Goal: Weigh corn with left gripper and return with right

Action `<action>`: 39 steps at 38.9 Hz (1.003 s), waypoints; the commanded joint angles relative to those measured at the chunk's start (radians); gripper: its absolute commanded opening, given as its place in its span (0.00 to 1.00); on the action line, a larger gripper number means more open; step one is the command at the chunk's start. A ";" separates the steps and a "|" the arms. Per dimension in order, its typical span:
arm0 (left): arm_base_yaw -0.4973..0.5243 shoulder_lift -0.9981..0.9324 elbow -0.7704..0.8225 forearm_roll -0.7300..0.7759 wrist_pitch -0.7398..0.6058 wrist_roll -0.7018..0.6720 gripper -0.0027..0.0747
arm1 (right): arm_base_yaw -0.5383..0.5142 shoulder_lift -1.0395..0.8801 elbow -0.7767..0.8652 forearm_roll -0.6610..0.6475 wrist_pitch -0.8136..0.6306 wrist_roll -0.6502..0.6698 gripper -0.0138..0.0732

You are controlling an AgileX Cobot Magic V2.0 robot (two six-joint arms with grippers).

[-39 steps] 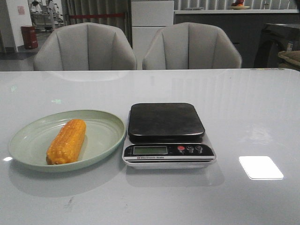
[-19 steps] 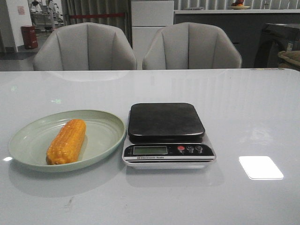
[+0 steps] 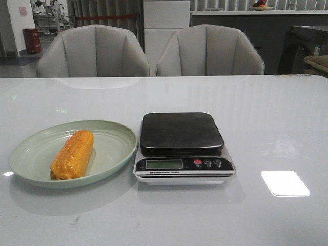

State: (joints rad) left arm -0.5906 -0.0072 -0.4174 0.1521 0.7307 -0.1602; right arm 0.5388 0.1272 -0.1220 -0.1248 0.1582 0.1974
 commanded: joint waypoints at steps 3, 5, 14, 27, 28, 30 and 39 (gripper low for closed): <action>0.002 0.001 -0.023 0.007 -0.070 -0.001 0.18 | -0.007 0.008 -0.028 -0.015 -0.071 -0.008 0.38; 0.002 0.001 -0.023 0.007 -0.070 -0.001 0.18 | -0.007 0.008 -0.028 -0.015 -0.071 -0.008 0.38; 0.005 0.001 -0.015 0.007 -0.070 -0.001 0.18 | -0.007 0.008 -0.028 -0.015 -0.071 -0.008 0.38; 0.281 0.001 0.136 -0.021 -0.370 0.015 0.18 | -0.007 0.008 -0.028 -0.015 -0.071 -0.008 0.38; 0.312 0.001 0.158 -0.021 -0.400 0.015 0.18 | -0.007 0.008 -0.028 -0.015 -0.071 -0.008 0.38; 0.364 0.001 0.212 -0.021 -0.460 0.015 0.18 | -0.007 0.008 -0.028 -0.015 -0.071 -0.008 0.38; 0.502 -0.020 0.444 -0.022 -0.762 0.015 0.18 | -0.007 0.008 -0.028 -0.015 -0.071 -0.008 0.38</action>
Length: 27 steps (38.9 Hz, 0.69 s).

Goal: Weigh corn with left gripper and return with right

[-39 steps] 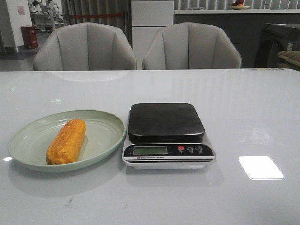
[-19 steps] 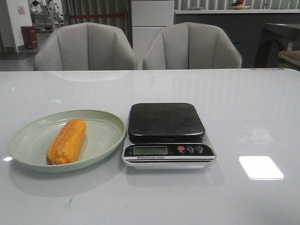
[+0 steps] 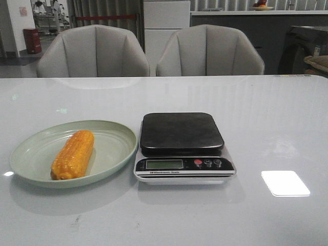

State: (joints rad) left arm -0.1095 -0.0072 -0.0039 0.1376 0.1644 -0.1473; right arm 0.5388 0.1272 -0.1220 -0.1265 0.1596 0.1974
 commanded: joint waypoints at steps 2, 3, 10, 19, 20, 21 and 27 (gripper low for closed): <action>0.022 -0.020 0.044 -0.008 -0.204 0.002 0.18 | -0.007 0.008 -0.028 -0.014 -0.072 -0.008 0.38; 0.022 -0.020 0.039 -0.008 -0.186 0.002 0.18 | -0.007 0.008 -0.028 -0.014 -0.072 -0.008 0.38; 0.022 -0.020 0.041 -0.023 -0.196 0.002 0.18 | -0.007 0.008 -0.028 -0.014 -0.072 -0.008 0.38; 0.022 -0.020 0.041 -0.023 -0.192 0.002 0.18 | -0.007 0.008 -0.028 -0.014 -0.072 -0.008 0.38; 0.022 -0.020 0.041 -0.023 -0.192 0.002 0.18 | -0.007 0.008 -0.028 -0.014 -0.072 -0.008 0.38; 0.022 -0.020 0.041 -0.023 -0.192 0.002 0.18 | -0.007 0.008 -0.028 -0.014 -0.072 -0.008 0.38; 0.022 -0.020 0.041 -0.023 -0.192 0.002 0.18 | -0.007 0.008 -0.028 -0.014 -0.072 -0.008 0.38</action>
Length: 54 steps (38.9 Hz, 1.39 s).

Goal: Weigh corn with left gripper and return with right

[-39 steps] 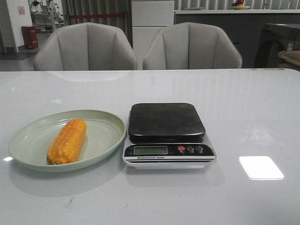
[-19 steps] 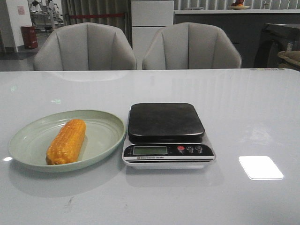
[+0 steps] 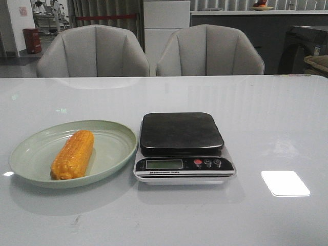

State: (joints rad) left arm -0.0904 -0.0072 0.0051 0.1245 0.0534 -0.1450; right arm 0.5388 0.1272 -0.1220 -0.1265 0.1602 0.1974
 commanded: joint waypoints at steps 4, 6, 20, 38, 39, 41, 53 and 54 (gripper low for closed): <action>0.003 -0.020 0.032 -0.010 -0.081 -0.001 0.18 | -0.007 0.008 -0.028 -0.014 -0.073 -0.008 0.38; 0.003 -0.020 0.032 -0.010 -0.081 -0.001 0.18 | -0.007 0.008 -0.028 -0.014 -0.073 -0.008 0.38; 0.003 -0.020 0.032 -0.010 -0.081 -0.001 0.18 | -0.040 0.008 -0.019 -0.014 -0.073 -0.009 0.38; 0.003 -0.020 0.032 -0.010 -0.081 -0.001 0.18 | -0.461 -0.046 0.104 -0.014 -0.256 -0.009 0.38; 0.003 -0.020 0.032 -0.010 -0.081 -0.001 0.18 | -0.465 -0.063 0.122 -0.014 -0.283 -0.009 0.38; 0.003 -0.020 0.032 -0.010 -0.081 -0.001 0.18 | -0.466 -0.099 0.162 -0.014 -0.319 -0.009 0.38; 0.003 -0.018 0.032 -0.010 -0.081 -0.001 0.18 | -0.461 -0.156 0.159 -0.014 -0.215 -0.009 0.38; 0.003 -0.018 0.032 -0.010 -0.081 -0.001 0.18 | -0.461 -0.156 0.159 -0.014 -0.215 -0.009 0.38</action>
